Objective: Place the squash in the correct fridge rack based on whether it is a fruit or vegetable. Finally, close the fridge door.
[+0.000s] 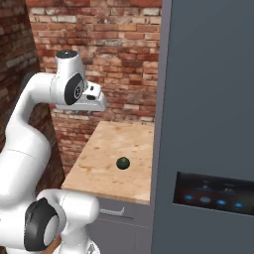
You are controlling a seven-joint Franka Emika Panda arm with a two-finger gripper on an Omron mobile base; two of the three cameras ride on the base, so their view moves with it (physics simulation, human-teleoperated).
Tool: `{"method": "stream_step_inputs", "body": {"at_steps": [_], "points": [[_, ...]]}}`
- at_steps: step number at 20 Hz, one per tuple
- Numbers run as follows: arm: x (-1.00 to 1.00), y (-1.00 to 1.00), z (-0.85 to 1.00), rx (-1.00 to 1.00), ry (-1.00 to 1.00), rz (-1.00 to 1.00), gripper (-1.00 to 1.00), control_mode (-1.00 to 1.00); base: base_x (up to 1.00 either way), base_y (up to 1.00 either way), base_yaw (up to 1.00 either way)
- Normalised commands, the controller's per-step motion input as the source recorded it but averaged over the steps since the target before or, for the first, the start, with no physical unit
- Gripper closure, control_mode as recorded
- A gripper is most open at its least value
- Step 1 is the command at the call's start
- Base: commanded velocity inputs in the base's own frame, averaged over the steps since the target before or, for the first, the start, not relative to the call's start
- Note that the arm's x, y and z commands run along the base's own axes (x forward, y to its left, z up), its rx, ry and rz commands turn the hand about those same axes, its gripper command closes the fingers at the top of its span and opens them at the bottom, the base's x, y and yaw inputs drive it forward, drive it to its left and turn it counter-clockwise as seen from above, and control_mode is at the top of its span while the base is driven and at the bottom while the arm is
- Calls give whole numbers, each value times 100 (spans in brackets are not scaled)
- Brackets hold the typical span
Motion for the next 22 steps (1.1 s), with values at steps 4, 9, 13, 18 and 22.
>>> {"method": "stream_step_inputs", "body": {"at_steps": [4,9,13,18,22], "points": [[-15,0,-11,0,0,0,-100,-100,0,0,0],[-5,-28,-73,10,2,-6,-100,-100,0,0,0],[0,-90,-100,18,13,-2,-100,-100,0,0,0],[0,-66,-94,5,23,-5,-100,-100,0,0,0],[22,-3,-77,-4,30,-19,-100,-100,0,0,0]]}}
